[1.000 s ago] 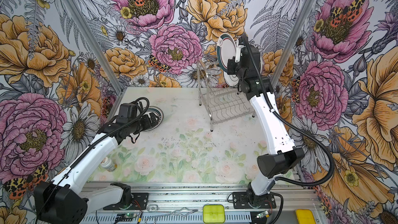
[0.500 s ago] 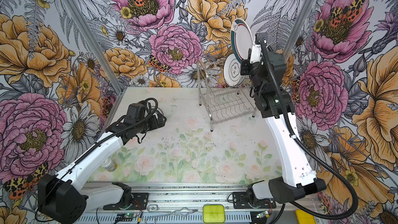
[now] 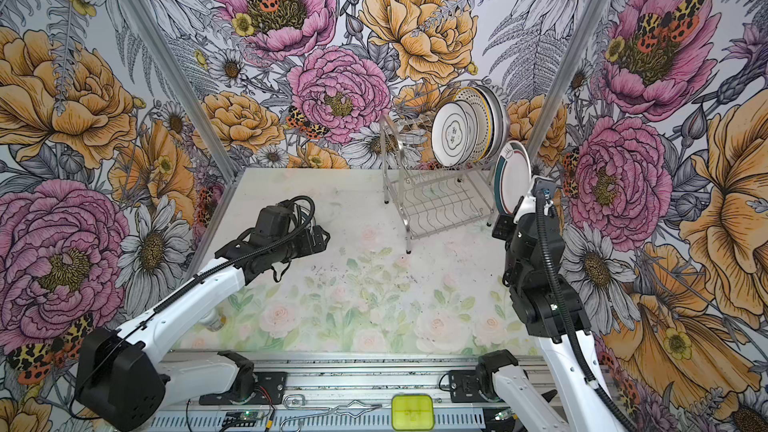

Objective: Unload the plates from the dish rack
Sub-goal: 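Carry the plate toward the left gripper while the left gripper reaches for its rim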

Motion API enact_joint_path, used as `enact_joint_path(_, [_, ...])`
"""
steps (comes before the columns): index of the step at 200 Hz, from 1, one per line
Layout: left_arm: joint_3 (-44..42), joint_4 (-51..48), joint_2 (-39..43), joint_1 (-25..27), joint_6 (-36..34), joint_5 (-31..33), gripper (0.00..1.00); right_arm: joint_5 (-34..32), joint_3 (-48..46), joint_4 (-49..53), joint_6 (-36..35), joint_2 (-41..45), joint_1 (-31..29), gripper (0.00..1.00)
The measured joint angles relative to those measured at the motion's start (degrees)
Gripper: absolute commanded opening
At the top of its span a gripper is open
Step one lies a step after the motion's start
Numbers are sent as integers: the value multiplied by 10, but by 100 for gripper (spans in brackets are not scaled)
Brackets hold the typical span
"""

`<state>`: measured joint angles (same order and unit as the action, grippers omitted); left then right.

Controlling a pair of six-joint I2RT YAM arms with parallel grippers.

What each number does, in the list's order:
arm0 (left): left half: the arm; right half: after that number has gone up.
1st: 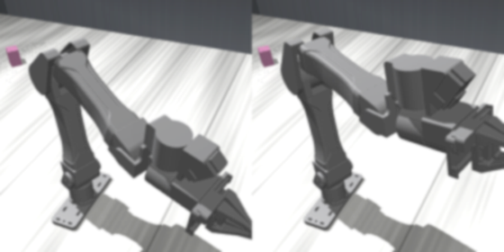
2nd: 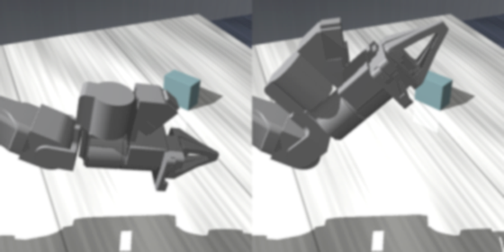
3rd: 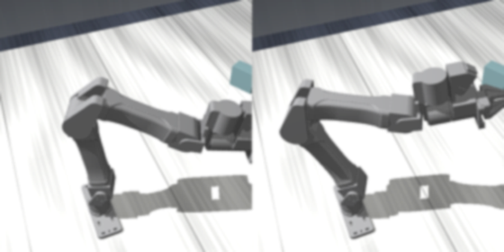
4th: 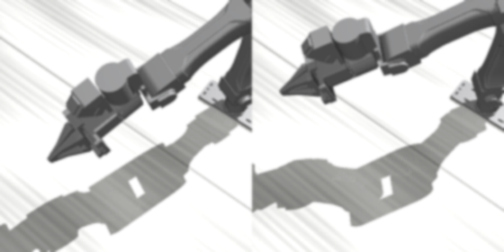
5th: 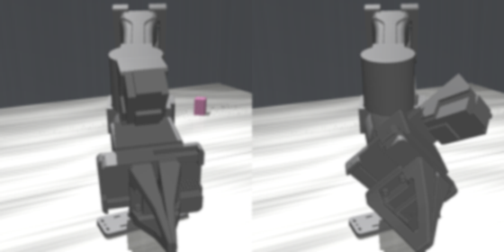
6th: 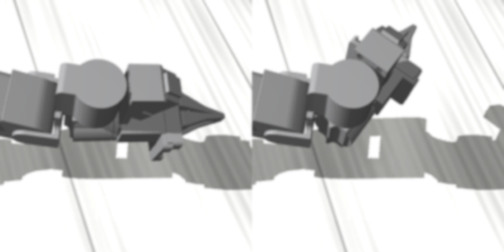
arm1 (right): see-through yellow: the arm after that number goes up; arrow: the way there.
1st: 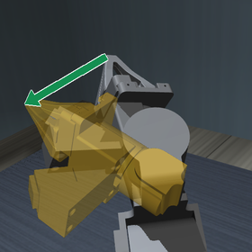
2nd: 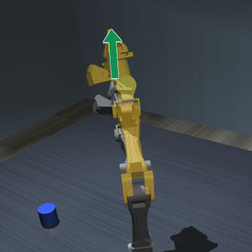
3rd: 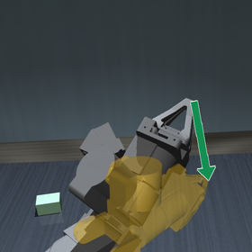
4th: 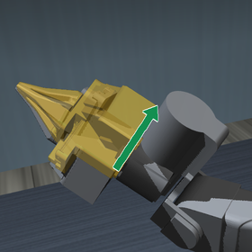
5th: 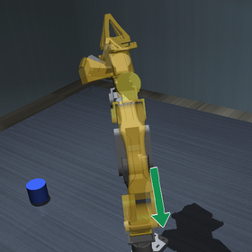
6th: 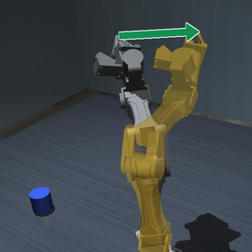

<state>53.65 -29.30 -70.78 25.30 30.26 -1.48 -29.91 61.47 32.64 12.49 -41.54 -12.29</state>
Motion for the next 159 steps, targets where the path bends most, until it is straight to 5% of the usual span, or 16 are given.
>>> enact_joint_path(35, [-9, 28, -2, 27, 5, 0, 99, 61, -76, 73, 112, 42, 0, 0])
enact_joint_path(65, [-18, 47, -6, 34, 13, -2, 99, 180, -106, 111, 182, 16, 0, 0])
enact_joint_path(119, [-30, 95, -22, 46, 15, -29, 96, 407, -106, 106, 235, -83, -16, 0])
enact_joint_path(159, [-36, 133, -33, 46, 18, -67, 95, 507, -108, 43, 257, -146, -38, 0])
